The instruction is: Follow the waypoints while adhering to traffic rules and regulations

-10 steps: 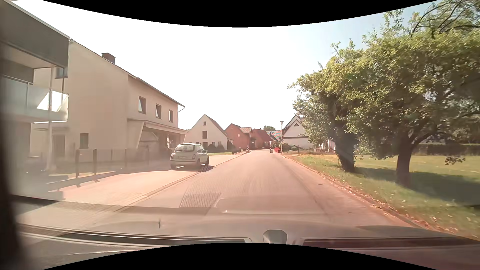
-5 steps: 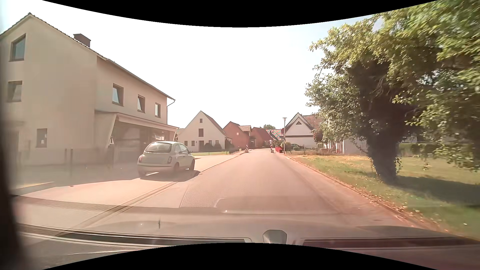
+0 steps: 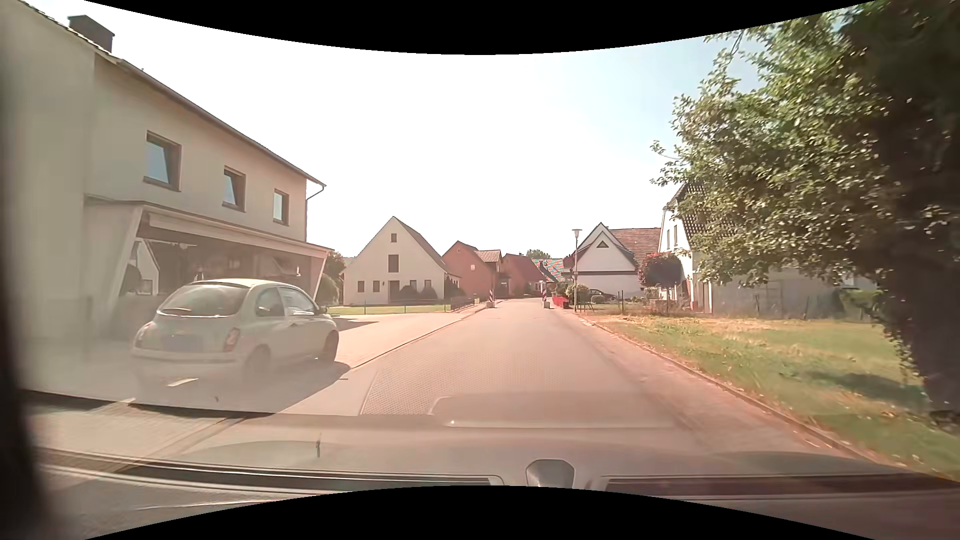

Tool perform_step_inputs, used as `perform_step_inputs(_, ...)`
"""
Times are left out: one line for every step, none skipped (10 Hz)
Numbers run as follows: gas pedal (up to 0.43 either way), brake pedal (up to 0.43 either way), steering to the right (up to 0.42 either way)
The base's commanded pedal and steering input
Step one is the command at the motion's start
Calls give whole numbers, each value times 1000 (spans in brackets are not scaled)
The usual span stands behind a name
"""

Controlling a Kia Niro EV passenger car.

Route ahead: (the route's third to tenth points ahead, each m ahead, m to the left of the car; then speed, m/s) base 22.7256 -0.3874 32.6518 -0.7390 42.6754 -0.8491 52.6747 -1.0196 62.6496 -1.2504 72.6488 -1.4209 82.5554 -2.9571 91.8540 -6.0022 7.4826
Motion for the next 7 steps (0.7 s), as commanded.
perform_step_inputs(98,6,11)
perform_step_inputs(98,6,10)
perform_step_inputs(98,6,10)
perform_step_inputs(98,6,10)
perform_step_inputs(98,6,9)
perform_step_inputs(110,6,8)
perform_step_inputs(110,6,8)
